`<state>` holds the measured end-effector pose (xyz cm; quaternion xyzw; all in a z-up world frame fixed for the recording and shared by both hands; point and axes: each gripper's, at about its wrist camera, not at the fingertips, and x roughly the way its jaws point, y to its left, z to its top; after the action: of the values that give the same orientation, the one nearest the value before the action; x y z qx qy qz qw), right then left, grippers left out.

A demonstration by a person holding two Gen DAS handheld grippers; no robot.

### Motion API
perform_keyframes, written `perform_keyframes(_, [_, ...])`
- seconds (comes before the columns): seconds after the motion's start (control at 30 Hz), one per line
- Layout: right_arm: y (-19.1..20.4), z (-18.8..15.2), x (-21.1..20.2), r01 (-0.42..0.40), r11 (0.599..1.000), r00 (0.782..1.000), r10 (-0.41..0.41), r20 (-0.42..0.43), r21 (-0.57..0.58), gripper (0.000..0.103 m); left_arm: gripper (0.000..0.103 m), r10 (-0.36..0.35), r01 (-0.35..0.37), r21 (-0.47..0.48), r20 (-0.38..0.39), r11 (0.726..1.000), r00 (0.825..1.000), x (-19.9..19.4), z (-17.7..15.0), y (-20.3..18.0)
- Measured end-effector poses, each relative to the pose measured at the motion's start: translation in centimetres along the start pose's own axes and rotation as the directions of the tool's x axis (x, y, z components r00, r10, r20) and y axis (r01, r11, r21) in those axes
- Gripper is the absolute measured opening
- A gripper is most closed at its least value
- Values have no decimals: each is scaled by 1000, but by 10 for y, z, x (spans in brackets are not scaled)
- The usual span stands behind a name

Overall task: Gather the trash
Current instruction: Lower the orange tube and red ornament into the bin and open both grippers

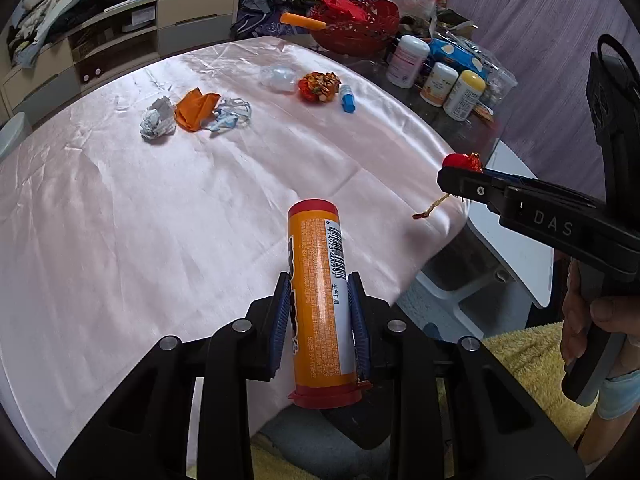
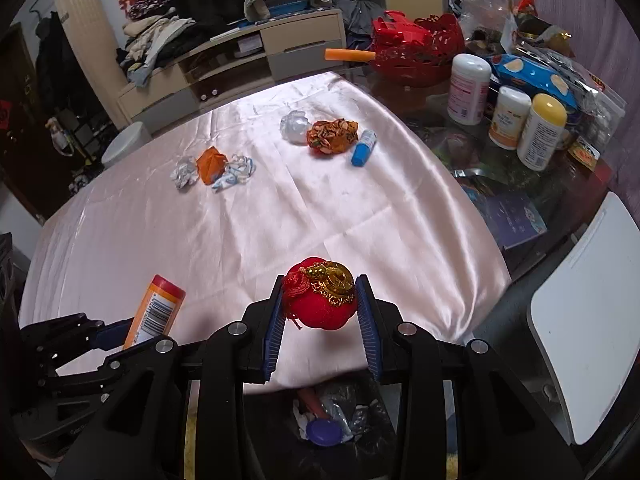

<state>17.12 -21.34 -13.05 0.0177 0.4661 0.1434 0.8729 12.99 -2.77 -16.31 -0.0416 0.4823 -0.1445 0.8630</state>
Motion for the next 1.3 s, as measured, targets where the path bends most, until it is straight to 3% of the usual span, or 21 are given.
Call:
perform_keyframes(0.33, [-12, -75, -28, 40, 998, 999, -38, -31, 57, 35, 27, -9, 10, 41, -34, 999, 999, -6, -53, -27])
perform_keyframes(0.73, [-30, -140, 0, 51, 990, 988, -31, -153, 130, 35, 27, -40, 50, 63, -150, 997, 988, 40, -101, -48])
perform_keyframes(1.0, [-37, -162, 26, 35, 984, 974, 5, -225, 174, 35, 27, -47, 66, 68, -249, 995, 967, 79, -120, -50])
perform_keyframes(1.27, [-37, -156, 33, 12, 981, 972, 33, -230, 192, 37, 29, -41, 57, 53, -259, 997, 965, 85, -116, -47])
perform_keyframes(1.3, [-37, -156, 34, 10, 981, 972, 36, -232, 194, 41, 32, -38, 53, 53, -259, 997, 965, 84, -116, -46])
